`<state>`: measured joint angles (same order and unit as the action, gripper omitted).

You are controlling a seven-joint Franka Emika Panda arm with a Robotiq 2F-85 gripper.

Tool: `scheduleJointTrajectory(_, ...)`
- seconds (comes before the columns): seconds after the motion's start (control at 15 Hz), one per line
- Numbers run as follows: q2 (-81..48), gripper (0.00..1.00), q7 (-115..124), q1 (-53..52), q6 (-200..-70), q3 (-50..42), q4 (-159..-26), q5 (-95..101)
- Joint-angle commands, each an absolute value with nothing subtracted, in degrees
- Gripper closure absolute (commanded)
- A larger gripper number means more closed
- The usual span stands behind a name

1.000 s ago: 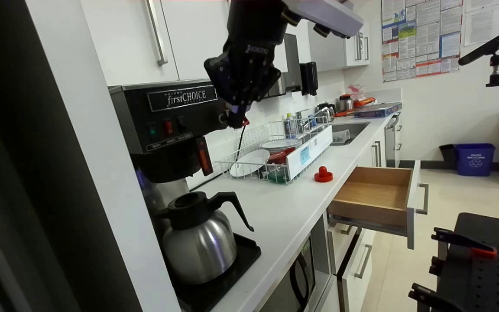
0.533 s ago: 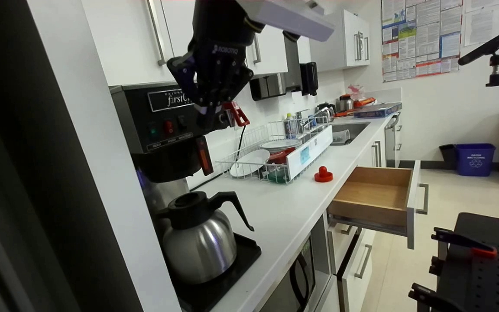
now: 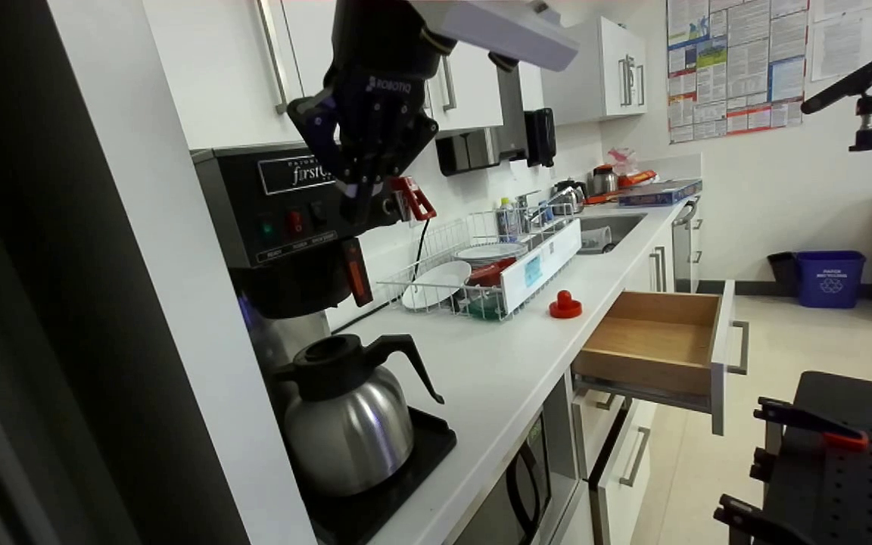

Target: Turn on the coffee maker

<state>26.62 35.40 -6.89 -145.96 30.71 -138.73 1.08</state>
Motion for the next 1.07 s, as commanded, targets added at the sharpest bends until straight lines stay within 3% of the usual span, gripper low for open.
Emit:
scheduleJointTrajectory(0.0, 24.81, 1.0, 36.77, -6.45, -145.31, 30.77, -136.05, 3.64)
scheduleJointTrajectory(1.0, 14.54, 1.0, 39.3, -5.24, -145.56, 30.37, -128.38, 13.32)
